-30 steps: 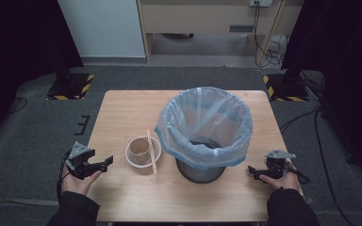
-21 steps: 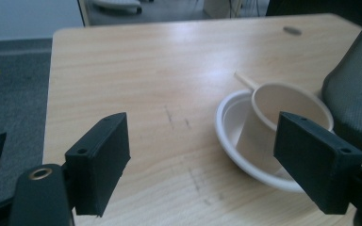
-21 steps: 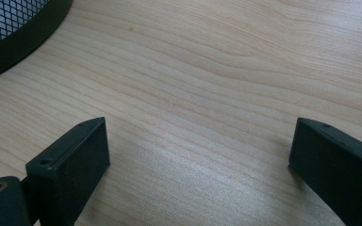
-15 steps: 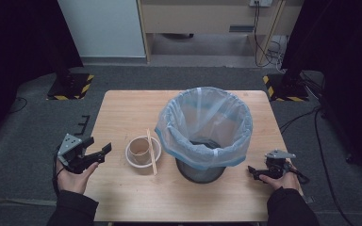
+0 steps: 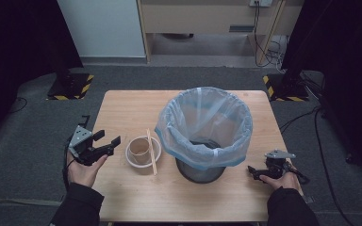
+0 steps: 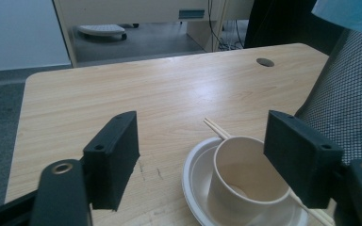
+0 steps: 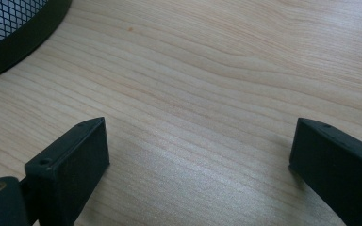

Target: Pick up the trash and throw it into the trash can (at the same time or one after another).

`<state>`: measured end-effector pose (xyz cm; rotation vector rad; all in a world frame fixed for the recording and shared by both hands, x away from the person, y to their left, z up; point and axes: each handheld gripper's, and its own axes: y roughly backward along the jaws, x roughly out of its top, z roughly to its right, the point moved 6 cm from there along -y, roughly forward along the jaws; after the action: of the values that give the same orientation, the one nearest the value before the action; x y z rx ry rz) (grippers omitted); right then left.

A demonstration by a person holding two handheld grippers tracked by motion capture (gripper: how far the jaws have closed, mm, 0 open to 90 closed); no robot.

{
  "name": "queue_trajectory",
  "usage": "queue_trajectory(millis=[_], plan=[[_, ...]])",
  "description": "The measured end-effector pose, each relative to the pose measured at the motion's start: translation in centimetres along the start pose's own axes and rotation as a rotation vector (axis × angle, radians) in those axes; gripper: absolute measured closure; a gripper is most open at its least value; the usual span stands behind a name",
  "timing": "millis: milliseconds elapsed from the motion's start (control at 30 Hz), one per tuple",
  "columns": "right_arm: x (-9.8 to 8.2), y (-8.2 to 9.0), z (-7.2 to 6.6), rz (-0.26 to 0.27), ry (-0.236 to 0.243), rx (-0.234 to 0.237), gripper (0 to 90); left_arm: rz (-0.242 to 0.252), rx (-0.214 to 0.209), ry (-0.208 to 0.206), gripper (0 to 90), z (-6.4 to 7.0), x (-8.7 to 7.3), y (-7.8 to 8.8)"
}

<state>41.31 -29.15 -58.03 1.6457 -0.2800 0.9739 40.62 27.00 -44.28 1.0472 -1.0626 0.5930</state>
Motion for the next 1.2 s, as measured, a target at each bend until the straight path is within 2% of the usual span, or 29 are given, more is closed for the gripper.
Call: queue_trajectory(millis=[133,267,333,433,533,633,833,1200], plan=[[0.0,0.0,0.0,0.0,-0.001,-0.002,5.5,-0.033,-0.001,0.012,31.3,0.0,-0.7,-1.6],[0.0,0.0,0.0,0.0,-0.001,-0.002,5.5,-0.06,-0.001,0.017,34.3,-0.2,-1.3,-2.4],[0.0,0.0,0.0,0.0,0.0,-0.003,5.5,-0.096,0.013,0.005,36.3,-0.4,-1.7,-3.1],[0.0,0.0,0.0,0.0,0.002,-0.004,5.5,-0.103,0.009,0.009,39.8,-0.3,-1.9,-3.6],[0.0,0.0,0.0,0.0,0.002,-0.004,5.5,-0.121,0.001,-0.008,42.7,0.1,-2.5,-4.6],[0.0,0.0,0.0,-0.001,0.001,-0.004,5.5,-0.132,-0.002,-0.011,44.2,0.1,-2.8,-4.9],[0.0,-0.1,0.0,-0.001,0.001,-0.004,5.5,-0.152,-0.023,0.011,50.8,0.5,-3.3,-5.5],[0.1,-0.1,-0.1,0.0,0.002,-0.003,5.5,-0.218,-0.042,0.016,61.9,1.3,-4.1,-6.5]])
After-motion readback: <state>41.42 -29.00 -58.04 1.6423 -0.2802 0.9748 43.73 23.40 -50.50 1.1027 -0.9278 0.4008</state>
